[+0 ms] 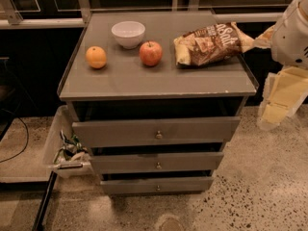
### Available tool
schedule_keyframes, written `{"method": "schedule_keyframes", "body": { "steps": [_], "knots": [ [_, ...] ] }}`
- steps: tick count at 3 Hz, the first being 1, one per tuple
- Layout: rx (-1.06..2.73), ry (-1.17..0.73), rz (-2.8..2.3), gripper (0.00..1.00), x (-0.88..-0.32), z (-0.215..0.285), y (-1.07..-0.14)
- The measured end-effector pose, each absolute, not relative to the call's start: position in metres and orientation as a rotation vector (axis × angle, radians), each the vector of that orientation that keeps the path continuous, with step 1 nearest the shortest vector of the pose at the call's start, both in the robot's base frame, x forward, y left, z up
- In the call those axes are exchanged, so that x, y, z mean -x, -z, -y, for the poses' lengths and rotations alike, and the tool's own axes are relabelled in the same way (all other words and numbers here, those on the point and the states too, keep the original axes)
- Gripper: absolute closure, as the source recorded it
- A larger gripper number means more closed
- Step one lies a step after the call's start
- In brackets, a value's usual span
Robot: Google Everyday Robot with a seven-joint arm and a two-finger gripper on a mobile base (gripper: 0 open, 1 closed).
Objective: Open top drawer
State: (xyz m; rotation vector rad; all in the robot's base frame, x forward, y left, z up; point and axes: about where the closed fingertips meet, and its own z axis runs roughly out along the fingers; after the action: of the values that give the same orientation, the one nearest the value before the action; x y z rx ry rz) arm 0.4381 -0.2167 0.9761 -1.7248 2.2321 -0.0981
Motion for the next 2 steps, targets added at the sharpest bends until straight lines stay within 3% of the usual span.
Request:
{"method": "schedule_keyframes", "body": {
  "steps": [2],
  "knots": [
    [1.734,0.111,-2.243,0.00,-0.445,0.219,-0.936]
  ]
}}
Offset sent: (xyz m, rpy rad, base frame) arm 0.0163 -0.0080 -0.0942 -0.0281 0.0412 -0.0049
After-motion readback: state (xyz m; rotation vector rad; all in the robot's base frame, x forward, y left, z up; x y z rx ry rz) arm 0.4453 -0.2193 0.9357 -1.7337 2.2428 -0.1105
